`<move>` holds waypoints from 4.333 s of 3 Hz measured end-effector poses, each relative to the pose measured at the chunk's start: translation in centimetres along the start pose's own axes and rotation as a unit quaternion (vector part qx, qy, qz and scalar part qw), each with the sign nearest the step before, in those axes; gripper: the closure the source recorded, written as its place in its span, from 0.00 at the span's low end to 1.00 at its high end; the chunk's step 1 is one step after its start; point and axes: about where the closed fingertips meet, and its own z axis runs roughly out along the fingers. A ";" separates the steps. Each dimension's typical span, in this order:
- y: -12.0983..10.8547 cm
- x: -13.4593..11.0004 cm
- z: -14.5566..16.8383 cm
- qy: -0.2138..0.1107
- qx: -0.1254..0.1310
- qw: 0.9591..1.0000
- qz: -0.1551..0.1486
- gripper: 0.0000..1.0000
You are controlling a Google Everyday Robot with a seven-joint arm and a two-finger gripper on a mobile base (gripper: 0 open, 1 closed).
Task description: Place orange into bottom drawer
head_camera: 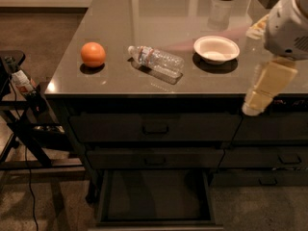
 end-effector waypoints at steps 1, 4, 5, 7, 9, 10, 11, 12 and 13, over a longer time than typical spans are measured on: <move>-1.4 -3.1 2.1 -0.028 -0.007 0.999 -0.023 0.00; -1.4 -8.7 3.4 -0.049 -0.013 0.996 -0.072 0.00; -2.2 -13.7 6.1 -0.060 -0.001 0.991 -0.119 0.00; -2.6 -15.2 7.8 -0.076 0.010 0.990 -0.120 0.00; -4.4 -18.6 9.9 -0.111 0.018 0.985 -0.132 0.00; -4.8 -20.0 11.1 -0.130 0.025 0.984 -0.123 0.00; -5.6 -22.0 12.3 -0.151 0.029 0.980 -0.125 0.00; -5.6 -22.1 12.4 -0.151 0.029 0.980 -0.125 0.00; -6.7 -22.8 13.0 -0.155 0.034 0.979 -0.129 0.00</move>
Offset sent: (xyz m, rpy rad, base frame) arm 0.0623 0.1195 -0.0131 0.0509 0.0534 0.2271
